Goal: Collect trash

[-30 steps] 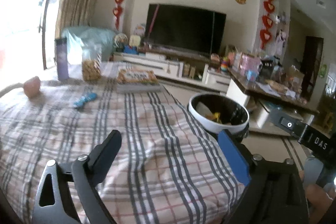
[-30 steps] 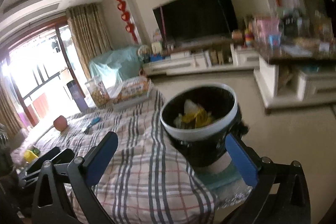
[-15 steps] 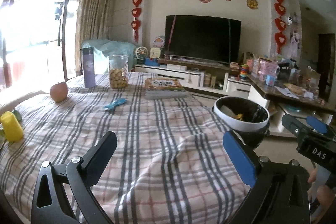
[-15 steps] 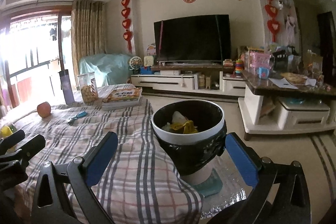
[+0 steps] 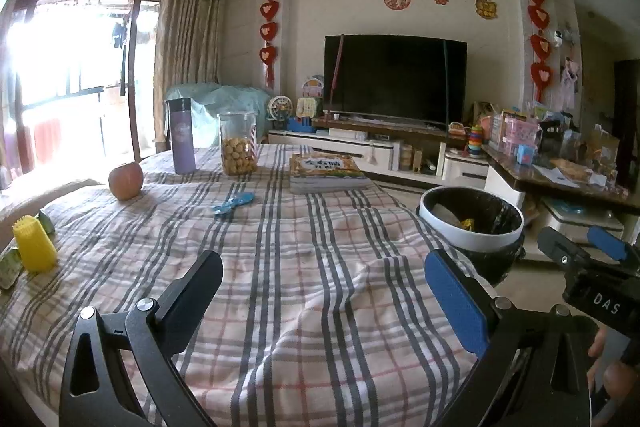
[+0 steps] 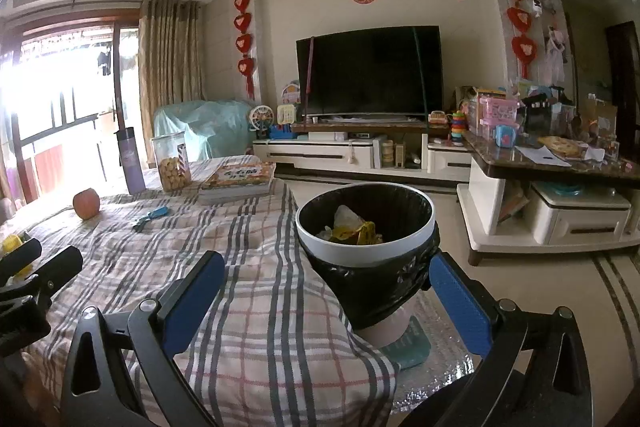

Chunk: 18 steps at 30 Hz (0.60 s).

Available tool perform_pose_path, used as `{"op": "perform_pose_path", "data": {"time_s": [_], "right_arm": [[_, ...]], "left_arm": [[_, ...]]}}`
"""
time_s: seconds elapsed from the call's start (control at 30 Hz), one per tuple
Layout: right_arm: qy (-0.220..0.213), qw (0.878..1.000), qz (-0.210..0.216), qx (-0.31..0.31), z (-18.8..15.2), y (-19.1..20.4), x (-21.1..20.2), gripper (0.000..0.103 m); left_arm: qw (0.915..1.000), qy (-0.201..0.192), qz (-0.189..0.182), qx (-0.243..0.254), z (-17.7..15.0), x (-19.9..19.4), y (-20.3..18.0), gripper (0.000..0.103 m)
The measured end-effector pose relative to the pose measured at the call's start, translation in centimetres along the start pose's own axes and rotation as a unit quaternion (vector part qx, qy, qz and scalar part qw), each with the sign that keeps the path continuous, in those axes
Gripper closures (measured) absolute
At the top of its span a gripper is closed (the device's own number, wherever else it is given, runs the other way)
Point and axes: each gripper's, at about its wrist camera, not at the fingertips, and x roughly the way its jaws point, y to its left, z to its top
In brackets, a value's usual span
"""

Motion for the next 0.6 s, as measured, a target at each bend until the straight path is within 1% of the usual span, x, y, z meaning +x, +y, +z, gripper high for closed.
{"op": "perform_pose_path", "data": {"time_s": [0.17, 0.6], "right_arm": [[-0.003, 1.0, 0.003, 0.002, 0.16, -0.01, -0.13, 0.0], [-0.003, 1.0, 0.008, 0.004, 0.31, 0.07, -0.24, 0.0]], "left_arm": [[1.0, -0.009, 0.003, -0.001, -0.06, -0.07, 0.22, 0.001], [0.9999, -0.015, 0.002, 0.005, -0.15, 0.05, 0.47, 0.001]]}}
